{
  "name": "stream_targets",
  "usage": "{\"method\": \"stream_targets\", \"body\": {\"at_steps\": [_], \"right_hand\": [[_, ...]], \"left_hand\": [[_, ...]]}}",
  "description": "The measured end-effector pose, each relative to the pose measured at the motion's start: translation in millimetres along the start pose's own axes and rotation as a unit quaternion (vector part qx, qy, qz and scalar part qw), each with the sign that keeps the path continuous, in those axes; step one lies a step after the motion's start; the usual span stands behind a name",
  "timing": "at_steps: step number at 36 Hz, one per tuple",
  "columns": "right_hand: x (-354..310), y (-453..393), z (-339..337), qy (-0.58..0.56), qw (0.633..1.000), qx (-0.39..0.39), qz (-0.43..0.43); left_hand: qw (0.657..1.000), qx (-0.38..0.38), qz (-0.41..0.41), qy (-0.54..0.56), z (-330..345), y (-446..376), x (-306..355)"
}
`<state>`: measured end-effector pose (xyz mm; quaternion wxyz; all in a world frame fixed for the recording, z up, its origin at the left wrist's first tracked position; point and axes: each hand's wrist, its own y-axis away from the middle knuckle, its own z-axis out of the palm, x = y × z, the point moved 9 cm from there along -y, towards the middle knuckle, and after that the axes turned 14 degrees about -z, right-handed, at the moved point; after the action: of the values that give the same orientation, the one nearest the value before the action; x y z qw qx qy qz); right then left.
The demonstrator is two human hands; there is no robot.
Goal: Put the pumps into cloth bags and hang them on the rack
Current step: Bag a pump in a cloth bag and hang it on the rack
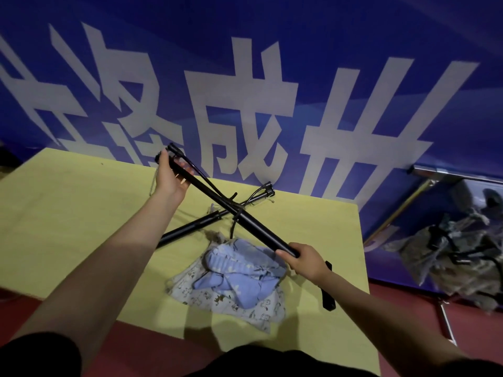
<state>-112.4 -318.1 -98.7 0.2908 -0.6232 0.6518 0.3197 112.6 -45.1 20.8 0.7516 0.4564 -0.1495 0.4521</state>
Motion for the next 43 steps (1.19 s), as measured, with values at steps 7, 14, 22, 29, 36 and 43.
{"method": "stream_targets", "body": {"at_steps": [7,14,22,29,36,43], "right_hand": [[-2,4,13,-0.010,1.000,0.008,-0.007],[10,16,20,-0.040,0.999,0.016,0.022],[8,13,26,-0.037,0.999,0.012,0.028],[-3,-4,10,0.002,1.000,0.015,0.010],[-18,-19,5,0.011,0.999,0.031,-0.006],[-20,-24,14,-0.027,0.999,0.036,0.005]], "left_hand": [[0.993,-0.024,-0.033,0.114,6,9,4],[0.993,-0.032,-0.098,0.066,12,16,1],[0.989,-0.031,-0.142,-0.010,12,14,-31],[0.986,-0.049,-0.151,-0.052,11,7,-49],[0.984,-0.063,-0.136,-0.095,19,6,-65],[0.981,-0.070,-0.124,-0.133,23,8,-85]]}}
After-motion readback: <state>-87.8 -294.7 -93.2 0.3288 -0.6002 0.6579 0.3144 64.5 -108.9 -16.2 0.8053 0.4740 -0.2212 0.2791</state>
